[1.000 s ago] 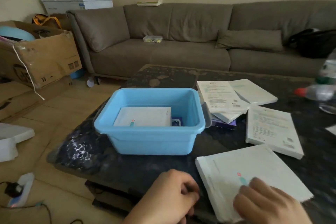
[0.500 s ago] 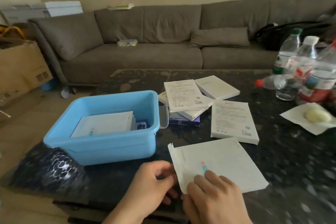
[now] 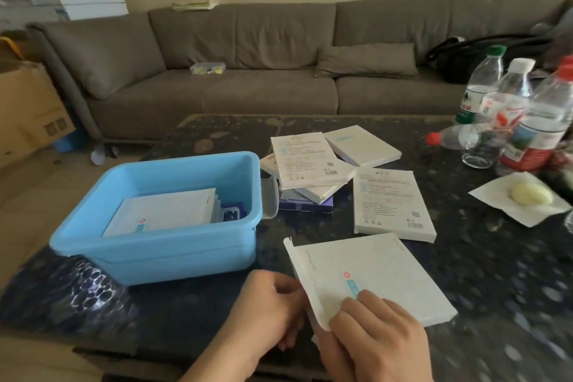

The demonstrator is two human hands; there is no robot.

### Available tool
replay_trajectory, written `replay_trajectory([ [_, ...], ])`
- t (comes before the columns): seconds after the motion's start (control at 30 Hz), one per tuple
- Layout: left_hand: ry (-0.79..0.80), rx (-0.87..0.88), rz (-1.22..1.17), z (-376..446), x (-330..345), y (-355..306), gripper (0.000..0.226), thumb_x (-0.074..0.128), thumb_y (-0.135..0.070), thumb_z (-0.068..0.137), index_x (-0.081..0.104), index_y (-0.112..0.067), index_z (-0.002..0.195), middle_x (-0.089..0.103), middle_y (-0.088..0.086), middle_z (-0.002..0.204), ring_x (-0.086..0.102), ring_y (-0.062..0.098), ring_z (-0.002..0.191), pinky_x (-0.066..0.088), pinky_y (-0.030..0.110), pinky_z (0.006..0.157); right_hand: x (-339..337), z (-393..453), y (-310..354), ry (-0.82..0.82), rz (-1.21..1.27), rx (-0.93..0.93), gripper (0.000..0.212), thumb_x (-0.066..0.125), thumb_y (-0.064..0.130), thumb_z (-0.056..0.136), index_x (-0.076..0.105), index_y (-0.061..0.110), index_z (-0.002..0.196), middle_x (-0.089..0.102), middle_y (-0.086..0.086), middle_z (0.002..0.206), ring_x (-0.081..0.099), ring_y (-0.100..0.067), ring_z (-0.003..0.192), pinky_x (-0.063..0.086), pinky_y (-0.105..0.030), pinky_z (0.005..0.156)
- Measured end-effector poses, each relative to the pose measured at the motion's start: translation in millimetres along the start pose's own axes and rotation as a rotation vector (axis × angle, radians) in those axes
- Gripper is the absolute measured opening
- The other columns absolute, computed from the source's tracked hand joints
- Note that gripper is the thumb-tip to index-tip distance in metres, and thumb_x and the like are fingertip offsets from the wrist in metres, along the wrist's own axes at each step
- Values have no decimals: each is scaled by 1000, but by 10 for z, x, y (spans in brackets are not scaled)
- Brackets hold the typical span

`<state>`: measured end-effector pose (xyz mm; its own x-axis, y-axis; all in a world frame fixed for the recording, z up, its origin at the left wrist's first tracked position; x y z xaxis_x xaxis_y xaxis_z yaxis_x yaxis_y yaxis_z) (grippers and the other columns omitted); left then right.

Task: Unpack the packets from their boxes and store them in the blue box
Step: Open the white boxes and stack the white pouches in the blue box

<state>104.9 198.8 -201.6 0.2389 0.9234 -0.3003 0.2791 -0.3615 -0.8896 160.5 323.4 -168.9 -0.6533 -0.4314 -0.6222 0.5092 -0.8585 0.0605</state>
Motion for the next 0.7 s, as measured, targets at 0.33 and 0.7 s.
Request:
replay_trajectory([
  [0.33,60,3,3,27,75,-61,19,63,-23,64,73,-8,61,55,18,58,33,19,48,22,23,45,13,-37,-28,38,-8,24,34,71,26,66,44,18,46,48,1,49,44,-18,43,39,-25,39],
  [0.7,187,-74,-295,-78,-165,115,29,48,-1,91,75,-8,82,74,13,80,67,20,65,48,27,52,-127,20,-26,25,22,-18,33,60,18,73,43,15,45,42,1,47,39,-19,41,35,-25,37],
])
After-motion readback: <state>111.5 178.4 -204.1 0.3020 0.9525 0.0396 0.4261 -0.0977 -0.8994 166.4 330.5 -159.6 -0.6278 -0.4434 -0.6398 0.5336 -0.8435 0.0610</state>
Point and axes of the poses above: each hand's wrist, its own z-axis towards the middle knuckle, its own x-axis out of the palm, y = z × x, the point moved 7 cm from there along z, towards the middle knuckle
